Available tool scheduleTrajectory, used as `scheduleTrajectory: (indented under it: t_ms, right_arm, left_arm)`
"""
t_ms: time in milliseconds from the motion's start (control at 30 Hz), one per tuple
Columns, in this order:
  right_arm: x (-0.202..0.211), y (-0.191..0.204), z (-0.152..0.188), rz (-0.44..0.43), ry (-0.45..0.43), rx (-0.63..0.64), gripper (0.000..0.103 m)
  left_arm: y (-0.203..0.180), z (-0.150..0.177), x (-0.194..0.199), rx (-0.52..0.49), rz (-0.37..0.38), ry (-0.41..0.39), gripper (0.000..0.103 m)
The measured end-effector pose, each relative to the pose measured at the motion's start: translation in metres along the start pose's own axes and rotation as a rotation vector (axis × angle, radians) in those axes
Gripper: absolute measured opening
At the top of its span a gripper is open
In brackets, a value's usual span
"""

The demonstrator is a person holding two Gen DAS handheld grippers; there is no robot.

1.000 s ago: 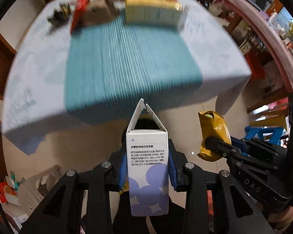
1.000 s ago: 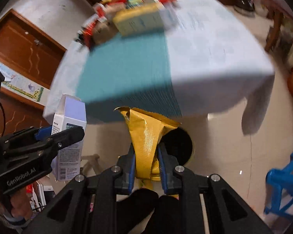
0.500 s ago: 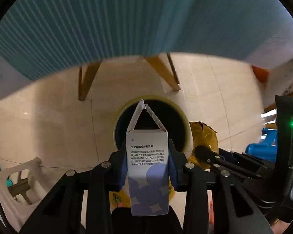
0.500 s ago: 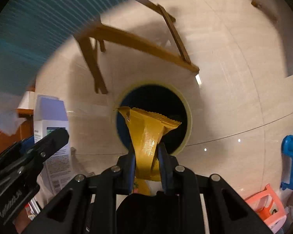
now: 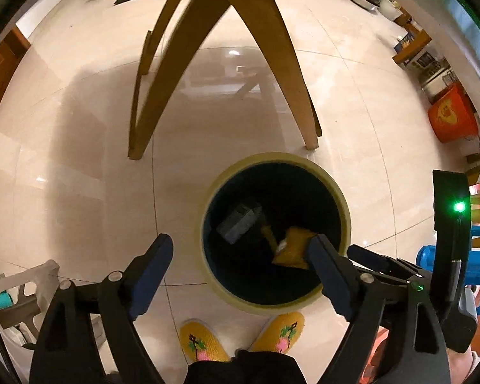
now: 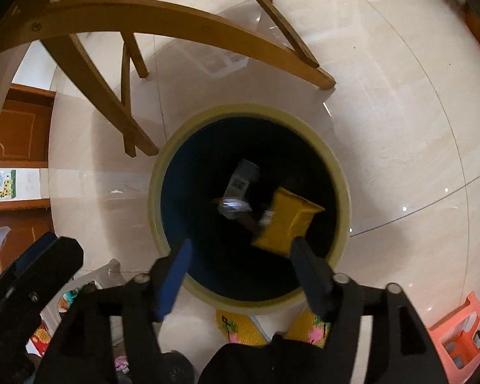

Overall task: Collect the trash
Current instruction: 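Raise both tools back up toward the table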

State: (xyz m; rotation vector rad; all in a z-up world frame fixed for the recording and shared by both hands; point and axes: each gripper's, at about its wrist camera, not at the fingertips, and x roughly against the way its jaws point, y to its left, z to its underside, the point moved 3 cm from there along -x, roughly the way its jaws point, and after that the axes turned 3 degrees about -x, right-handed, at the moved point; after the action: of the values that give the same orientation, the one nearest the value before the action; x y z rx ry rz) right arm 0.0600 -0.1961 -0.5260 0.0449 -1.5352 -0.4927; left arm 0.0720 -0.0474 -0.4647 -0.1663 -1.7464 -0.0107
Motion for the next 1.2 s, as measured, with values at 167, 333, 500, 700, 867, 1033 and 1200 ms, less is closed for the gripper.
scheduleTrajectory:
  t_ms: [167, 333, 500, 700, 867, 1033, 1200]
  right_arm:
    - [-0.002, 0.005, -0.005, 0.018, -0.021, 0.022, 0.071]
    - [0.016, 0.009, -0.007, 0.03, -0.054, 0.026, 0.072]
    - [0.047, 0.016, -0.005, 0.025, -0.077, 0.023, 0.072]
    - [0.105, 0.029, 0.008, 0.009, -0.104, 0.019, 0.072]
    - [0.165, 0.044, 0.025, -0.008, -0.113, 0.027, 0.072]
    - [0.239, 0.068, 0.045, -0.048, -0.15, 0.067, 0.072]
    - [0.31, 0.096, 0.059, -0.08, -0.216, 0.143, 0.072]
  left_arm:
    - [0.004, -0.001, 0.009, -0.014, -0.011, -0.022, 0.088]
    - [0.001, 0.004, 0.033, 0.001, -0.006, -0.028, 0.088]
    - [-0.003, 0.01, 0.071, -0.003, 0.005, -0.029, 0.088]
    - [-0.012, 0.019, 0.132, -0.042, -0.002, -0.034, 0.088]
    - [-0.016, 0.019, 0.205, -0.081, 0.005, -0.064, 0.088]
    - [-0.016, 0.01, 0.279, -0.113, 0.007, -0.137, 0.088]
    - [-0.013, -0.005, 0.359, -0.11, -0.001, -0.249, 0.088]
